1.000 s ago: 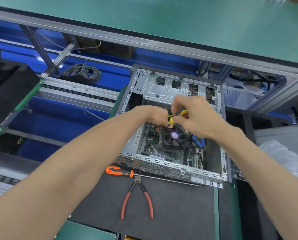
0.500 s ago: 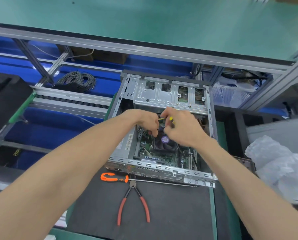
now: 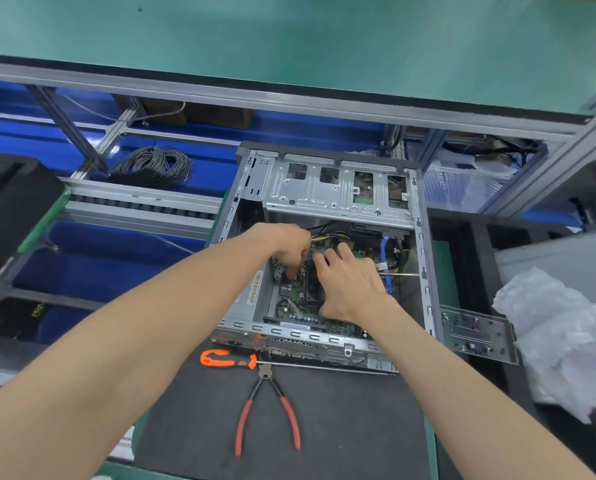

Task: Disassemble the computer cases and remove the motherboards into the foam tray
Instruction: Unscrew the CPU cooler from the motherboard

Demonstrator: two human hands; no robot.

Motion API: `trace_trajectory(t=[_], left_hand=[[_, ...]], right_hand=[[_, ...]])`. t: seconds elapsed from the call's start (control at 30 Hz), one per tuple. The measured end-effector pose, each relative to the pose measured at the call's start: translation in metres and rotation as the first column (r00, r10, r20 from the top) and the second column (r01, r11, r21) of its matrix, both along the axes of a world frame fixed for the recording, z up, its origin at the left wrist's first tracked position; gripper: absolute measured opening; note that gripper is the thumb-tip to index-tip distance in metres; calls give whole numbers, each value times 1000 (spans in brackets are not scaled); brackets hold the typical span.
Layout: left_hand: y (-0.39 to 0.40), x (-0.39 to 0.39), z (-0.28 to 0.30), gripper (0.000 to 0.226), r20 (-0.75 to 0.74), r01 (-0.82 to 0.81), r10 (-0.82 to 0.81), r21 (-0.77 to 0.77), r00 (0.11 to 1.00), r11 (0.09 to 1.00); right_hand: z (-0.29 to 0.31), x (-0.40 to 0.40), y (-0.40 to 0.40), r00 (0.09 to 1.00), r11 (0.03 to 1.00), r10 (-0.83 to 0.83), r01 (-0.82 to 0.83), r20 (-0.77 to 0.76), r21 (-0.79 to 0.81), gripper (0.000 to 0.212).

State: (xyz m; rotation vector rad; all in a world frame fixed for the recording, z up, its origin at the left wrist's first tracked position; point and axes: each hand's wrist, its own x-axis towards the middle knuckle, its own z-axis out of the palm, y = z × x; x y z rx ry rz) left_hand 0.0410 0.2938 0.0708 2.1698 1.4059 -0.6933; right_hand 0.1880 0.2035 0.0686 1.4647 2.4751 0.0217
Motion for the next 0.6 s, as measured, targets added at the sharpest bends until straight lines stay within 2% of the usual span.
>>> trace_trajectory(t=[0.1,0.27,0.47,0.6], left_hand=[[0,3,1,32,-27,0,1,48,1000,999],[2,1,3,25,-89,15,-9,61,996,998],[-1,4,3,40,-134,109,-87,170,987,979],[-6,6,-2,33,-167,147,-119,169,979,975]], right_hand=[[-4,1,4,1000,1000,-5,5,-3,8,64],[-10,2,4,1000,1000,-5,5,-24,26,60],[-12,2,3,999,999,-8,10,-51,42,60],[-12,0,2,998,999,-14,16,-58,37,60]])
